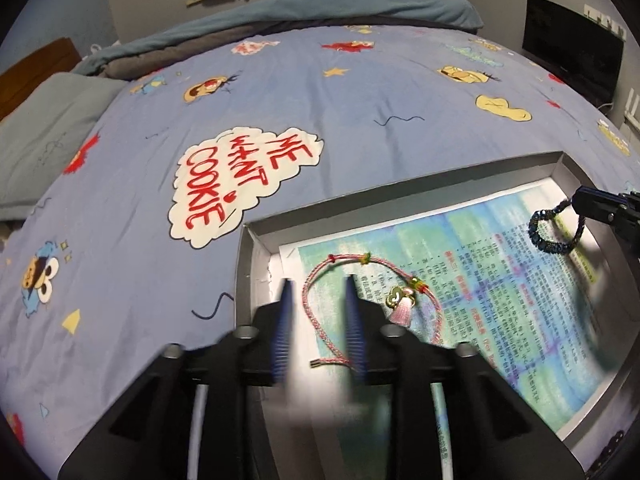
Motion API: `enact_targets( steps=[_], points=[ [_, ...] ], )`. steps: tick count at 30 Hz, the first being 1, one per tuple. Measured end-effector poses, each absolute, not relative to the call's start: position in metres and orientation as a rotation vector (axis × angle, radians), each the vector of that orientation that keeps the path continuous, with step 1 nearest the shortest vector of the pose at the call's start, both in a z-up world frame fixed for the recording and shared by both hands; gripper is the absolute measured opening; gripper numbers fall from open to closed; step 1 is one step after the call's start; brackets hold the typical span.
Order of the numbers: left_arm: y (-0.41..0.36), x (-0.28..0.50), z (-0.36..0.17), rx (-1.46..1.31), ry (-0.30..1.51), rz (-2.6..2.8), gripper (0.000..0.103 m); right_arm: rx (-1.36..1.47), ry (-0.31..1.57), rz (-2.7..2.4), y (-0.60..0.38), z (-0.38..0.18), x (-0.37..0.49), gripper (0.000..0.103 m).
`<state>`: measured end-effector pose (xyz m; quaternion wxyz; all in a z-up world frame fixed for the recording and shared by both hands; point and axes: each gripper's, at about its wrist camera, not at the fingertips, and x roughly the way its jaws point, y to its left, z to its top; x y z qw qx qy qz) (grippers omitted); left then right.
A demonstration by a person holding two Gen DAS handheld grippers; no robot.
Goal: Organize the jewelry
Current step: 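Carry both bracelets into the grey box and open both tools to release them, then move both open tools back over the jewelry pile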
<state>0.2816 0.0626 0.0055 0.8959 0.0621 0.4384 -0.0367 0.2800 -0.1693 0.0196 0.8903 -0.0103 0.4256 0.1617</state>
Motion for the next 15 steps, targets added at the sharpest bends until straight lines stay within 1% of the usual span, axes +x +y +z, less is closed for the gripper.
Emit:
enact_targets(
  steps=[1,2,3,4,5,6,7,8,11,12,13,14,15],
  points=[
    [0.064,0.28,0.007,0.119,0.897,-0.077,0.039,-0.017,0.88,0.337,-0.171,0.021,0.279,0.021],
    [0.066,0.279,0.009,0.108,0.889,-0.075,0.047,-0.013,0.878,0.338,-0.172,0.022,0.279,0.026],
    [0.067,0.277,0.011,0.097,0.878,-0.074,0.051,-0.009,0.874,0.337,-0.173,0.023,0.278,0.035],
    [0.067,0.275,0.014,0.088,0.867,-0.077,0.058,-0.011,0.869,0.334,-0.173,0.025,0.276,0.036],
    [0.067,0.272,0.017,0.081,0.854,-0.083,0.061,-0.011,0.864,0.334,-0.174,0.027,0.275,0.036],
    [0.067,0.271,0.02,0.079,0.846,-0.088,0.063,-0.005,0.858,0.337,-0.175,0.029,0.274,0.041],
    [0.065,0.267,0.024,0.081,0.827,-0.094,0.068,0.003,0.851,0.336,-0.176,0.032,0.272,0.047],
    [0.064,0.264,0.027,0.083,0.814,-0.093,0.072,0.007,0.844,0.334,-0.177,0.035,0.27,0.05],
    [0.063,0.255,0.035,0.074,0.792,-0.092,0.078,0.012,0.829,0.332,-0.179,0.042,0.264,0.056],
    [0.063,0.253,0.037,0.07,0.79,-0.09,0.079,0.012,0.824,0.326,-0.18,0.046,0.26,0.062],
    [0.063,0.249,0.04,0.066,0.785,-0.083,0.082,0.013,0.819,0.323,-0.181,0.049,0.257,0.071],
    [0.064,0.245,0.043,0.064,0.778,-0.074,0.085,0.014,0.813,0.32,-0.182,0.052,0.253,0.076],
    [0.065,0.24,0.046,0.061,0.769,-0.066,0.086,0.018,0.804,0.316,-0.184,0.056,0.247,0.085]
  ],
)
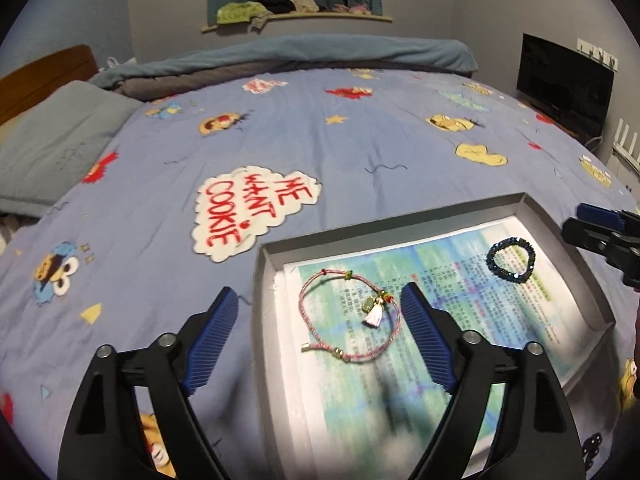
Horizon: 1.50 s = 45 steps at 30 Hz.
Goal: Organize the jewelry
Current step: 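Move both open tools back over the jewelry pile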
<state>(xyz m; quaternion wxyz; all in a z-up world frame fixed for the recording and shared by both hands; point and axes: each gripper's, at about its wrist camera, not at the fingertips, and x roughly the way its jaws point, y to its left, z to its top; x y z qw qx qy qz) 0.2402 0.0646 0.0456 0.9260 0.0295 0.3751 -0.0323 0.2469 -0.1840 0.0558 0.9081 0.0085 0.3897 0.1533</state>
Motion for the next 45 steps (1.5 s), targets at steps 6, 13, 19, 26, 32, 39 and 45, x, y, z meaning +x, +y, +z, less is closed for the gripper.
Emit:
enact_targets(
  steps=[6,13,19,26,32,39,45],
  points=[
    [0.078,0.198,0.063,-0.02,0.721,-0.065,0.094,0.027,0.736,0.309,-0.2,0.077,0.206,0.097],
    [0.078,0.149,0.066,-0.002,0.707,-0.029,0.095,0.055,0.754,0.294,-0.211,0.085,0.161,0.097],
    [0.075,0.105,0.064,0.013,0.705,-0.028,0.095,0.017,0.744,0.304,-0.214,0.081,0.122,0.097],
    [0.065,0.07,0.055,0.056,0.697,0.005,0.095,-0.007,0.772,0.324,-0.212,0.064,0.091,0.097],
    [0.06,0.051,0.042,0.074,0.744,0.007,0.095,-0.058,0.765,0.33,-0.206,0.052,0.07,0.097],
    [0.056,0.033,0.026,0.101,0.791,0.003,0.095,-0.091,0.791,0.334,-0.205,0.031,0.055,0.097],
    [0.055,0.022,0.015,0.094,0.814,0.004,0.095,-0.095,0.798,0.335,-0.21,0.021,0.043,0.097]
  ],
)
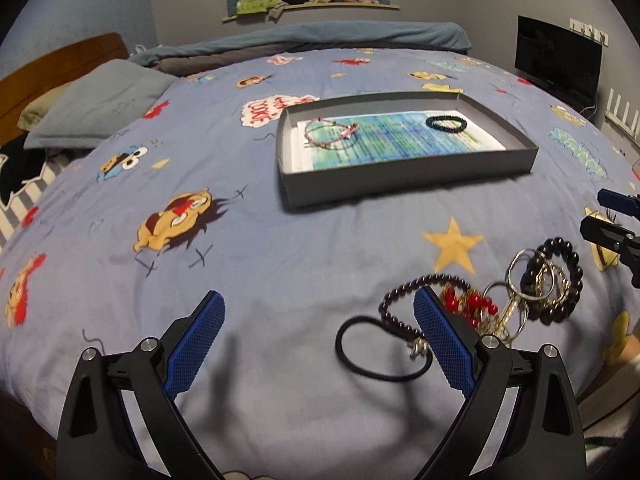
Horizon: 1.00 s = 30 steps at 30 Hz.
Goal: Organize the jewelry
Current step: 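Move both open tools back over the jewelry pile, then grasp the black hair tie with the left tool while the right tool grasps the large black bead bracelet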
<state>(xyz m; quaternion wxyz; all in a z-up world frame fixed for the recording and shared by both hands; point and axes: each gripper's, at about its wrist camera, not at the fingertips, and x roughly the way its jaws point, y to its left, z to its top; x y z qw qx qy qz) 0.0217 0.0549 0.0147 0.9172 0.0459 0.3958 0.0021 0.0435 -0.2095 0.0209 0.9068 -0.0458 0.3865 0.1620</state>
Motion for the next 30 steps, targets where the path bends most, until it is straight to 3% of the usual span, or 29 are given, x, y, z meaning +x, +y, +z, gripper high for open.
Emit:
enact_targets(
  steps=[21,23,27,30],
  points=[
    [0.05,-0.005,-0.007,0.085,0.791,-0.01,0.095,-0.121,0.8,0.349,-0.214,-0.005,0.019,0.096],
    [0.05,-0.005,-0.009,0.08,0.797,-0.015,0.093,-0.12,0.798,0.35,-0.214,-0.006,0.018,0.092],
    [0.049,-0.005,-0.008,0.066,0.787,-0.029,0.09,-0.111,0.804,0.345,-0.217,-0.009,0.019,0.074],
    [0.046,-0.001,-0.012,0.074,0.818,-0.051,0.076,-0.111,0.811,0.339,-0.218,-0.011,0.02,0.062]
  ],
)
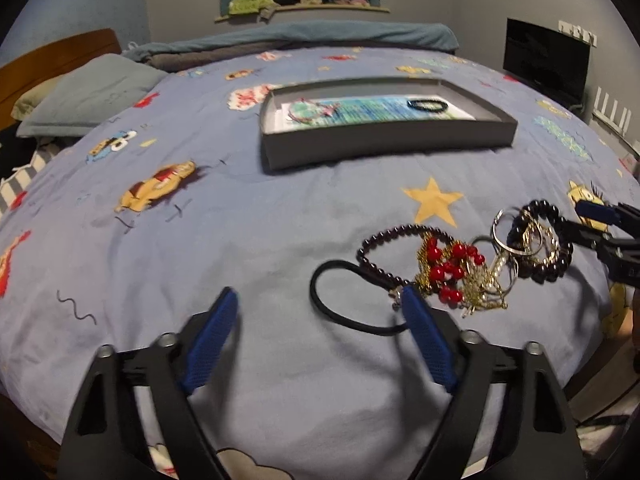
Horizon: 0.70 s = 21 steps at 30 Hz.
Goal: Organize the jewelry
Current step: 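Grasp the black hair tie with the left tool while the right tool grasps the large black bead bracelet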
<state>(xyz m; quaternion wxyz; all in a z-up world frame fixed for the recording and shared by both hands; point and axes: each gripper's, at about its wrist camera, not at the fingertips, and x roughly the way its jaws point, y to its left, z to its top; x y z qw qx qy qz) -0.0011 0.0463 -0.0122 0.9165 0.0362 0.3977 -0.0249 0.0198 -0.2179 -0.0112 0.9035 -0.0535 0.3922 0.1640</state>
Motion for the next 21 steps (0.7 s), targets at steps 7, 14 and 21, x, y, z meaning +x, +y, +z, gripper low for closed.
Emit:
enact_targets(
  steps=[7,14,21],
  points=[
    [0.048,0.004,-0.018,0.065,0.85,-0.063,0.053,-0.109,0.815,0.351,-0.218,-0.016,0.021,0.038],
    [0.051,0.011,-0.021,0.041,0.869,-0.092,0.037,-0.086,0.831,0.368,-0.218,-0.019,0.026,0.032],
    [0.055,0.018,-0.022,0.022,0.875,-0.103,0.018,-0.044,0.834,0.372,-0.217,-0.022,0.035,0.027]
  ],
)
